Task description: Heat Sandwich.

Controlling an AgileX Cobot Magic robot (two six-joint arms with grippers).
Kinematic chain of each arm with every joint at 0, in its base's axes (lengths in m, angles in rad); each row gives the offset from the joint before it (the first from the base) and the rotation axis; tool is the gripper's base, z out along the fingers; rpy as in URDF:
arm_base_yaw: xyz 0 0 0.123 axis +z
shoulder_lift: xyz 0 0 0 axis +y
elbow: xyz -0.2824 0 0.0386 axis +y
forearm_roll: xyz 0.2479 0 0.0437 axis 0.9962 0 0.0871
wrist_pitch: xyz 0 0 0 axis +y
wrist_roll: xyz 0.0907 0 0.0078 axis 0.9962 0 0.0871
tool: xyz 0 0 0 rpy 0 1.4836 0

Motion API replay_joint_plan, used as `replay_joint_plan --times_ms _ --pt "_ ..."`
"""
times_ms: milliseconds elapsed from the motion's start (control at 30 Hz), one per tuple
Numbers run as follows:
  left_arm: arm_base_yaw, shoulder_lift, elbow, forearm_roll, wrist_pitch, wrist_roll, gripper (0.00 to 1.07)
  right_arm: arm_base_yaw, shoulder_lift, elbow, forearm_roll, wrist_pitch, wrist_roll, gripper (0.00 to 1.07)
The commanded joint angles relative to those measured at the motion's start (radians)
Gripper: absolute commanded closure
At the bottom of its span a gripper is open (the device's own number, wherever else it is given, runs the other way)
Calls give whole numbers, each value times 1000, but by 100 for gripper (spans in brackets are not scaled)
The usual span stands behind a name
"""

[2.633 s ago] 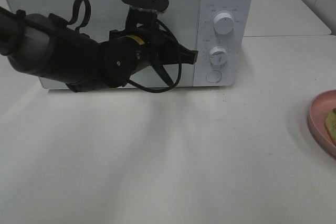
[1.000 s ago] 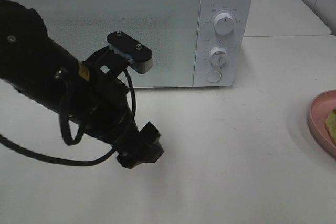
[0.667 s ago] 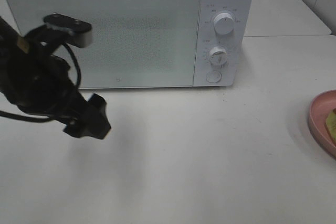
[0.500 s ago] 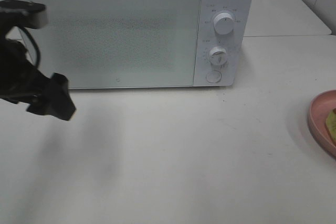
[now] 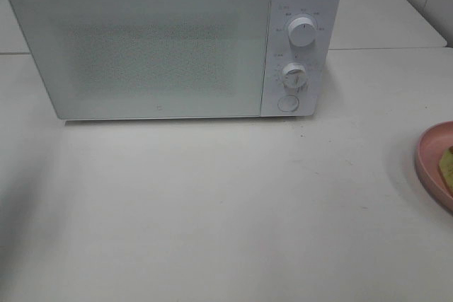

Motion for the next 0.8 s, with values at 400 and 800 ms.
replay_joint_plan --times_ms 400,800 --pt "12 -345 185 44 39 -21 5 -6 -26 1 3 -5 -9 31" --pt "12 -682 368 63 20 -17 5 -6 -26 1 3 -5 -9 31"
